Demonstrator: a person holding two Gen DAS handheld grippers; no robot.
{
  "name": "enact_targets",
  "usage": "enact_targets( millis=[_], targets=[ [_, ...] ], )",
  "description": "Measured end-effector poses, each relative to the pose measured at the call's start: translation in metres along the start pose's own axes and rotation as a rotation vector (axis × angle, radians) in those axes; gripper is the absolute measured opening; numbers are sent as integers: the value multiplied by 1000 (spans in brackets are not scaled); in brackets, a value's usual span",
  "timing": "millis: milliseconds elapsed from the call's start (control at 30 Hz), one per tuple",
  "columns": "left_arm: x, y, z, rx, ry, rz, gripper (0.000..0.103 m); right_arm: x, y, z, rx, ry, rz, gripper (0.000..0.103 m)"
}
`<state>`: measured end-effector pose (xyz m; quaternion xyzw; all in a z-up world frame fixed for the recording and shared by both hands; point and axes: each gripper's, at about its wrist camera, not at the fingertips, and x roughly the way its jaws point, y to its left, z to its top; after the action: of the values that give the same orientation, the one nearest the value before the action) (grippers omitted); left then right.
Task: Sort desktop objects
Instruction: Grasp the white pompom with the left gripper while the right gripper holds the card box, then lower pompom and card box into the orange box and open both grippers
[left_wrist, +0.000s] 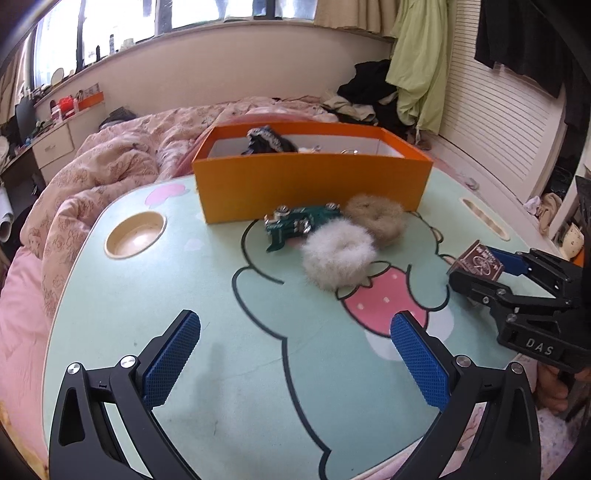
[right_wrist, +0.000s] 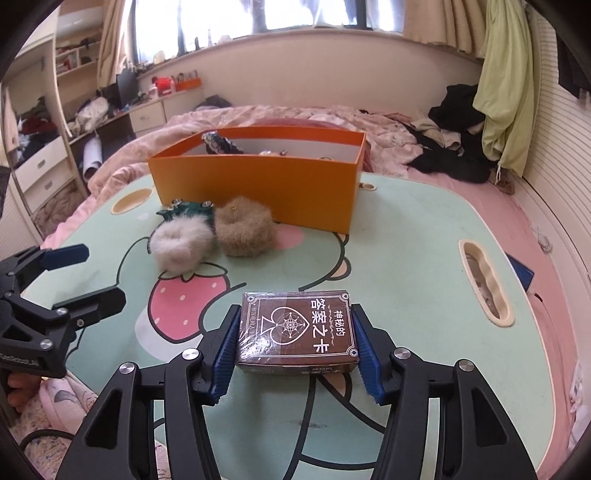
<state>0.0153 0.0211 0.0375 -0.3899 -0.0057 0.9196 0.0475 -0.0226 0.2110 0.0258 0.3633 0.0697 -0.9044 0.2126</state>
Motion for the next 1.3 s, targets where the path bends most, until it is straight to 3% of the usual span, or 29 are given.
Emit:
enact_targets(
  millis=[167, 300, 433, 533, 700, 900, 1100, 1233, 1300],
  targets=[
    [19, -19, 35, 61, 2, 29, 102, 1, 0, 0, 3, 6, -2, 56],
    [49, -32, 50, 101, 70, 55, 87, 1, -3, -1, 17, 4, 0, 56],
    [64, -25, 44, 57, 144, 27, 39, 0, -5, -2, 26, 2, 0, 56],
    [39, -14, 36, 13, 94, -44, 39, -4, -6, -2, 30, -11, 0, 56],
    [-2, 0, 33, -8, 4, -55, 39, -4, -5, 3, 22, -3, 14, 56],
    [-13, 9, 79, 18, -70, -28, 39, -7, -6, 48, 47, -15, 72, 56],
    [17, 16, 148, 1, -65, -38, 39, 12, -10, 128, 58, -64, 45, 56],
    [60, 28, 181, -56, -24, -11, 39, 49, -10, 168, 71, -36, 24, 56],
    [83, 35, 186, -92, 0, 38, 46, 69, -11, 175, 75, -28, -7, 57]
  ],
)
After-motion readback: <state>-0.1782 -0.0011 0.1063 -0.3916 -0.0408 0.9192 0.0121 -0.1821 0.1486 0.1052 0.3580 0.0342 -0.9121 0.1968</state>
